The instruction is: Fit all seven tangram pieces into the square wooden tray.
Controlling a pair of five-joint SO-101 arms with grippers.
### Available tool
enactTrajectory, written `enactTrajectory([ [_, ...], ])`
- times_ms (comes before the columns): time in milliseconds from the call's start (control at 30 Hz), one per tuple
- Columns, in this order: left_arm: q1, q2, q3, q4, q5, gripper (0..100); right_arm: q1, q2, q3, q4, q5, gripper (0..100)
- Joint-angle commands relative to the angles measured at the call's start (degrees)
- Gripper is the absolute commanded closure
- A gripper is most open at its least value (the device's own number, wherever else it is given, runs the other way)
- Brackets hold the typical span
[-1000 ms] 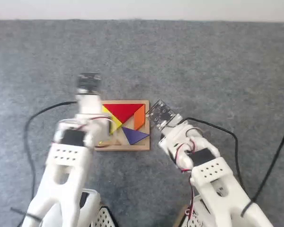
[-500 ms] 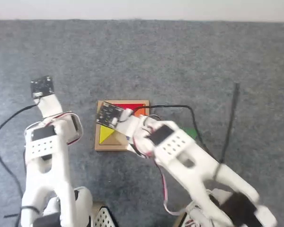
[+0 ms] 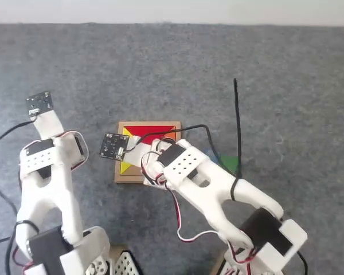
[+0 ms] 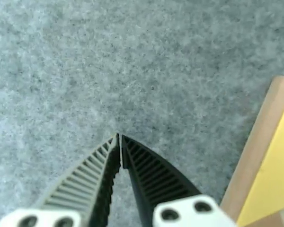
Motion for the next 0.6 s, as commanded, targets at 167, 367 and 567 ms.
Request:
enactTrajectory([
  [167,-0.3,-0.2,-2.6,-0.1,-0.2,99,1.2,7.5,-7.2,0.1,1.1,66.6],
  [367,-0.3,-0.3,-2.5,-0.1,-0.2,99,3.5,9.8,-9.8,0.2,1.1,70.8],
  [567,-0.2,-0.4,-2.4,-0.1,-0.2,99,4.5,10.2,-10.4,0.2,1.6,84.2],
])
